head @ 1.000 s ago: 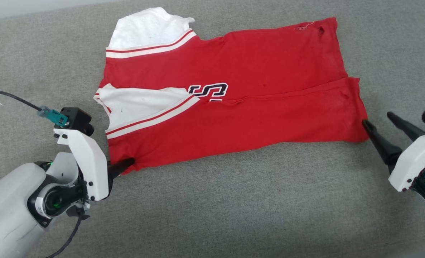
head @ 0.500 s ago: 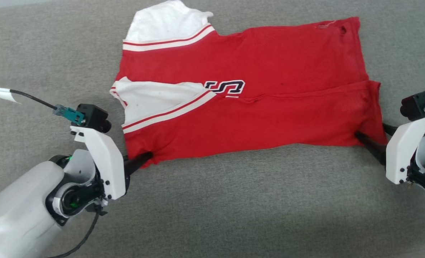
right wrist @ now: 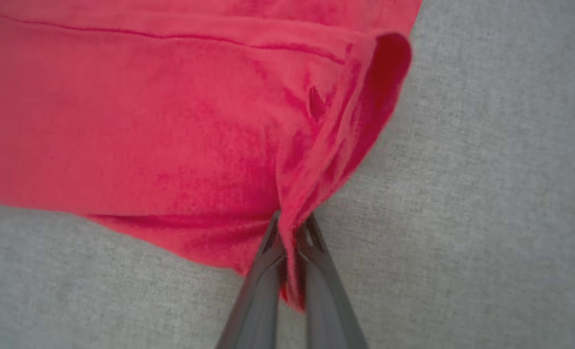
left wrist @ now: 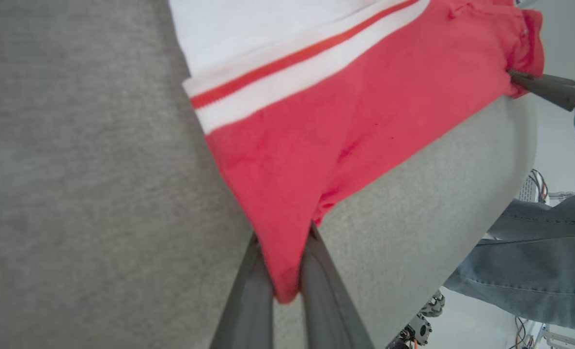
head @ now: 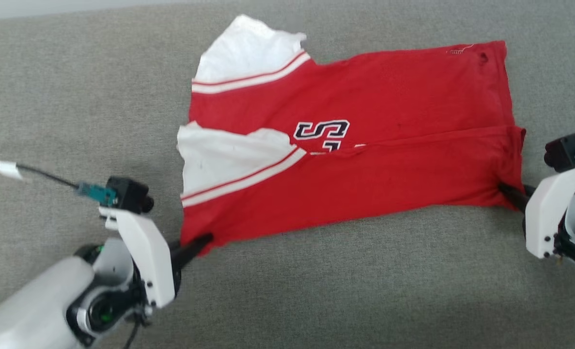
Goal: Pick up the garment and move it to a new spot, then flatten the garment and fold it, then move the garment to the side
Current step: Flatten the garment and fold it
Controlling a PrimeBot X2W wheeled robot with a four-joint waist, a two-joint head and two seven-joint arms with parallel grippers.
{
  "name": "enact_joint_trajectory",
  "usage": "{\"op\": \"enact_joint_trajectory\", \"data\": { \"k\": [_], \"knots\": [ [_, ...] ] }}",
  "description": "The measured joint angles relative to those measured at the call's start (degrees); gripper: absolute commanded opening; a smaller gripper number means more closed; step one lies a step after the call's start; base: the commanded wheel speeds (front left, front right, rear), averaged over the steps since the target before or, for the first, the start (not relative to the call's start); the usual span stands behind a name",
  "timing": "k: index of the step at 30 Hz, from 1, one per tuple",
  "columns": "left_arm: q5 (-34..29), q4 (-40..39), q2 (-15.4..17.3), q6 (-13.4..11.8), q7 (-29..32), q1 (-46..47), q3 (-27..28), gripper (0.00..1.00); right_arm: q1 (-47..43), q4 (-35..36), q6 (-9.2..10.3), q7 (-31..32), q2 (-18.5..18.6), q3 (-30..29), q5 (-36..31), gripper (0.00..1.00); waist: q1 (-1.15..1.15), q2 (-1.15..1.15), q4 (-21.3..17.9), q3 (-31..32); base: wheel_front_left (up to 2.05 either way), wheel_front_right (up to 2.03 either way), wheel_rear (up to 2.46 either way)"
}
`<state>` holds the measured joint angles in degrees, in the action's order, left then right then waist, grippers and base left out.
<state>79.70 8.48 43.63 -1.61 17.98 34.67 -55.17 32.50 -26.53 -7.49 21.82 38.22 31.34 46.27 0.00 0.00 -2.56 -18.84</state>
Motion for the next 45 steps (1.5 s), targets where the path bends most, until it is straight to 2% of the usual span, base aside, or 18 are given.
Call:
{"op": "enact_joint_trajectory", "data": {
  "k": [4, 7, 12, 16, 17, 18, 19, 20, 21, 26, 27, 31, 35, 38, 41, 45],
  "knots": [
    [0.49, -4.78, 1.94, -1.29, -2.4, -4.0, 0.01, 0.0, -2.53, 3.08, -0.01, 0.32, 2.35, 0.73, 1.1, 0.0, 0.0, 0.0, 0.61, 0.77, 0.0, 0.0, 0.0],
    [0.9, -9.8, 4.01, -3.2, -4.57, -7.7, 0.07, 0.0, -6.16, 6.56, -0.01, 1.07, 5.38, 0.2, 2.1, 0.0, 0.0, 0.0, 1.23, 1.14, 0.0, 0.0, 0.0],
    [0.82, -14.6, 5.71, -5.53, -6.83, -10.95, 0.04, 0.0, -11.93, 10.47, -0.03, 1.59, 8.72, -3.22, 3.27, 0.0, 0.0, 0.0, 1.83, 1.3, 0.0, 0.0, 0.0],
    [0.89, -17.01, 6.64, -6.73, -8.58, -12.91, 0.36, 0.0, -15.39, 12.79, -0.04, 0.73, 9.02, -7.42, 3.04, 0.02, 0.0, 0.0, 1.6, 1.41, 0.0, 0.0, 0.0],
    [0.96, -17.25, 6.61, -6.94, -8.87, -13.19, 0.36, 0.0, -15.9, 13.1, -0.04, 0.29, 8.66, -8.45, 2.57, 0.31, 0.0, 0.0, 1.56, 1.49, 0.0, 0.0, 0.0],
    [0.96, -17.35, 6.57, -6.99, -9.35, -13.41, 0.46, 0.3, -16.47, 13.28, -0.04, -0.03, 8.16, -9.58, 2.08, 0.58, 0.0, 0.0, 1.53, 1.58, 0.0, 0.0, 0.0],
    [0.89, -17.35, 6.58, -7.05, -9.81, -13.6, 0.56, 0.47, -17.06, 13.37, -0.04, -0.75, 7.28, -10.84, 1.79, 1.0, 0.0, 0.0, 1.5, 1.68, 0.0, 0.0, 0.0],
    [0.8, -17.35, 6.57, -7.05, -10.33, -13.68, 0.77, 0.93, -17.67, 13.34, -0.03, -1.52, 6.17, -12.43, 1.51, 1.0, 0.0, 0.0, 1.45, 1.77, 0.0, 0.0, 0.0],
    [0.82, -17.34, 6.59, -7.05, -10.87, -13.77, 1.1, 1.0, -18.13, 13.44, -0.01, -2.27, 5.22, -13.77, 0.9, 1.0, 0.0, 0.0, 1.36, 1.84, 0.0, 0.0, 0.0],
    [0.57, -17.47, 7.84, -7.82, -14.66, -13.8, 3.91, 1.0, -19.65, 16.61, -0.01, -10.9, 0.44, -20.69, -5.97, 1.0, 0.0, 0.0, 0.15, 1.77, 0.0, 0.0, 0.0],
    [0.57, -17.47, 7.84, -7.82, -14.66, -13.8, 3.91, 1.0, -19.65, 16.61, -0.01, -10.9, 0.44, -20.69, -5.97, 1.0, 0.0, 0.0, 0.15, 1.77, 0.0, 0.0, 0.0],
    [-0.43, -15.97, 8.78, -8.2, -19.33, -12.78, 7.93, 1.0, -20.23, 19.58, -0.01, -20.5, -5.39, -24.24, -12.32, 1.0, 0.0, 0.0, -1.67, 1.37, 0.0, 0.0, 0.0],
    [-1.64, -10.79, 8.75, -7.62, -22.97, -8.43, 11.6, 1.0, -20.18, 21.01, -0.01, -28.96, -11.47, -25.33, -16.39, 1.0, 0.0, 0.0, -4.05, 0.7, 0.0, 0.0, 0.0],
    [-3.63, -5.53, 7.88, -6.39, -24.61, -3.55, 13.41, 1.0, -19.91, 21.01, -0.01, -32.95, -15.06, -25.66, -18.37, 1.0, 0.0, 0.0, -6.12, -0.08, 0.0, 0.0, 0.0],
    [-5.11, 1.03, 6.36, -4.99, -23.51, 2.42, 14.06, 1.0, -18.78, 20.95, -0.01, -34.66, -17.42, -25.32, -20.12, 1.0, 0.0, 0.0, -8.38, -1.13, 0.0, 0.0, 0.0],
    [-6.69, 9.84, 4.05, -3.11, -18.29, 11.86, 13.14, 1.0, -17.72, 20.04, -0.01, -35.68, -19.27, -24.98, -20.6, 1.0, 0.0, 0.0, -11.48, -2.8, 0.0, 0.0, 0.0]
  ]
}}
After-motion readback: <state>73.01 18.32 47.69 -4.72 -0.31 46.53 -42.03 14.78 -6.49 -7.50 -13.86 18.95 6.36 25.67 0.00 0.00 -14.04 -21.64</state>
